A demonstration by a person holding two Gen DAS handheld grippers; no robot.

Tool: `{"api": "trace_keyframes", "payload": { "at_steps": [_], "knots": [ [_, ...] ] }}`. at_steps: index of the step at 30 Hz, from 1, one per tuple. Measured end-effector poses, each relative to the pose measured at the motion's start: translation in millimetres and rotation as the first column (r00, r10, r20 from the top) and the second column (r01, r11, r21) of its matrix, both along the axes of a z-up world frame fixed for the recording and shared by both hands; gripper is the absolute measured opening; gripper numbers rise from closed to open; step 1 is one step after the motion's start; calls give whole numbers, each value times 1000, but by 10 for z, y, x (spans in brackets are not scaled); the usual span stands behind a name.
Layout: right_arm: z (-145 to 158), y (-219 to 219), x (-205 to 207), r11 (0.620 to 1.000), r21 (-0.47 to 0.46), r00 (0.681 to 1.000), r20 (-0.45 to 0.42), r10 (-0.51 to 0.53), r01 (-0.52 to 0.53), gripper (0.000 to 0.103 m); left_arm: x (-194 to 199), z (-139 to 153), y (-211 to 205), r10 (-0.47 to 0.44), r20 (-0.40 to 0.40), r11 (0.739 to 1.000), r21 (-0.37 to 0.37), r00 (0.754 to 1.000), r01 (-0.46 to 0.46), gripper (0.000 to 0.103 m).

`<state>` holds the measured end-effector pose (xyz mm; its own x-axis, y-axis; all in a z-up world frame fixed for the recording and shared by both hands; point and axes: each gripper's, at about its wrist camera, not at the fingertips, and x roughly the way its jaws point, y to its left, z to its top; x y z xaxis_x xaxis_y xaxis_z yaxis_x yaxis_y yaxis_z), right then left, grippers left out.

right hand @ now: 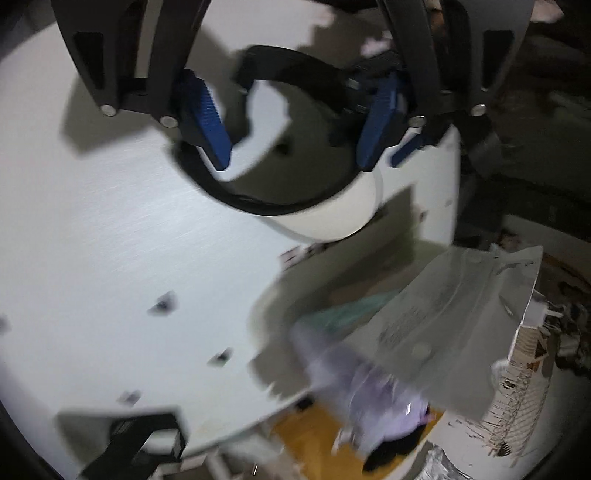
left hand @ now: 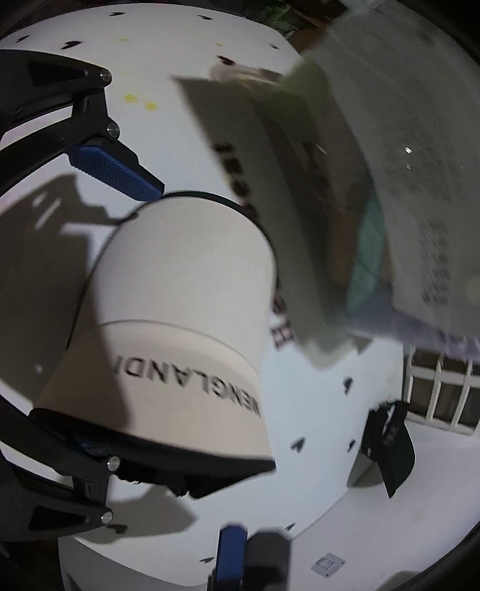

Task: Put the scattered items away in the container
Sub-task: 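Close the right tool on the black strap edge of the visor, then grasp the visor brim with the left tool while the right tool holds the strap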

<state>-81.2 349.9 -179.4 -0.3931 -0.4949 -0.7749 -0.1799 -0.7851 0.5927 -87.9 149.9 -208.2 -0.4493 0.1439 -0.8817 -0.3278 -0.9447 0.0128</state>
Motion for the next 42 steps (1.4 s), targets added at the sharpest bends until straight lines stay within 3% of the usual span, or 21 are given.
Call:
{"api": "trace_keyframes", "payload": {
  "at_steps": [2,6,8,9,13,17,21,25,29,34,37,40,42],
  "knots": [
    [-84,-168,-94,999,-43,999,27,23,-22,58,38,-36,-146,17,10,1000,3,1000,-17,103],
    [-212,-494,-205,992,-110,996,63,69,-61,54,103,-102,-409,48,33,999,7,998,-49,103],
    [-273,-621,-239,989,-132,993,87,76,-64,42,137,-131,-544,61,47,998,19,997,-62,103],
    [-297,-678,-252,988,-140,992,95,81,-68,41,153,-134,-592,63,51,998,27,997,-64,103],
    [-311,-874,-292,988,-121,991,83,109,-98,39,262,-90,-826,40,67,991,121,997,-48,103],
    [-235,-1028,-355,980,-48,979,58,198,-195,39,379,-6,-1063,-6,86,971,238,996,-15,103],
    [-233,-1253,-437,902,10,900,84,429,-431,39,510,42,-1100,-125,94,960,261,988,96,103],
    [-208,-1430,-449,791,78,792,134,595,-607,39,634,129,-1068,-259,94,925,310,961,219,103],
    [-171,-1424,-489,737,140,749,173,640,-662,39,642,248,-1199,-307,80,899,351,948,262,103],
    [-104,-1449,-492,646,217,681,224,697,-732,40,387,191,-1476,-220,101,910,379,970,166,103],
    [-37,-1550,-486,542,314,621,264,738,-779,43,207,37,-1626,-163,176,905,419,971,76,102],
    [5,-1602,-476,452,389,575,304,760,-803,45,71,-106,-1745,-143,256,874,486,956,1,101],
    [20,-1626,-470,426,410,564,315,764,-806,45,6,-199,-1744,-147,301,848,529,942,-36,91]
  ]
}}
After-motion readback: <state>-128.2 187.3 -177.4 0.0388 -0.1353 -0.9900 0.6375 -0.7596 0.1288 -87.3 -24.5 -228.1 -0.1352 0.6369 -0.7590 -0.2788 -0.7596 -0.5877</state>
